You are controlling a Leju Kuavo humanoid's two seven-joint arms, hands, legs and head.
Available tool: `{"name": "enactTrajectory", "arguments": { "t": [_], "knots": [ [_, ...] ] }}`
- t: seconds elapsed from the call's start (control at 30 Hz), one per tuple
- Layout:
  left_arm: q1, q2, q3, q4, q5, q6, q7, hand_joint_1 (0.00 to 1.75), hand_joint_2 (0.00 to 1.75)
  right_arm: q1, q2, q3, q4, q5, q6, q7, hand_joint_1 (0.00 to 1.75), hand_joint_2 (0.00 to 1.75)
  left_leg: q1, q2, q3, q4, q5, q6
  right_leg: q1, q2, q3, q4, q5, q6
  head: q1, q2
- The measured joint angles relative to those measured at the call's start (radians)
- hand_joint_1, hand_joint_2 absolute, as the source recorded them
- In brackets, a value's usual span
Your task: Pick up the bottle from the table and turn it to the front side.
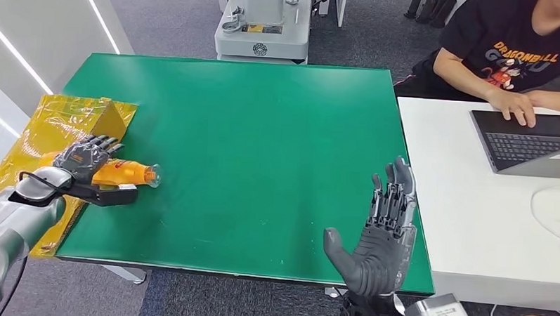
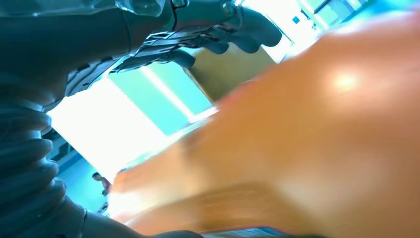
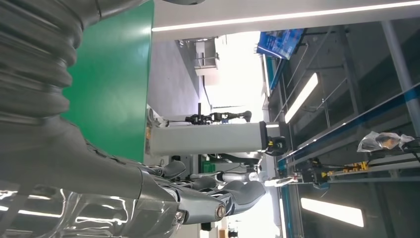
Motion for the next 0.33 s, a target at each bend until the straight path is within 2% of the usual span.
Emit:
{"name": "enactTrajectory", "arguments": {
  "t": [0.13,0.33],
  "knots": [
    [-0.013,0.028,0.054,-0.032,0.029,0.002,-0.026,0.0,1.75,0.0,0.002,-0.008,-0.002,0.015,0.013,0.006,0.0,1.75,0.0,0.0,0.0,0.0,0.0,0.0,0.0,0.0,0.0,0.0,0.0,0.0,0.0,0.0],
    [0.021,0.098,0.209,-0.127,0.137,0.011,-0.08,0.0,1.75,-0.001,0.007,-0.016,-0.002,0.038,0.045,0.019,0.0,1.75,0.0,0.003,0.0,0.0,-0.001,-0.001,0.0,0.004,0.0,0.0,0.0,0.0,0.0,0.0]
  ]
}}
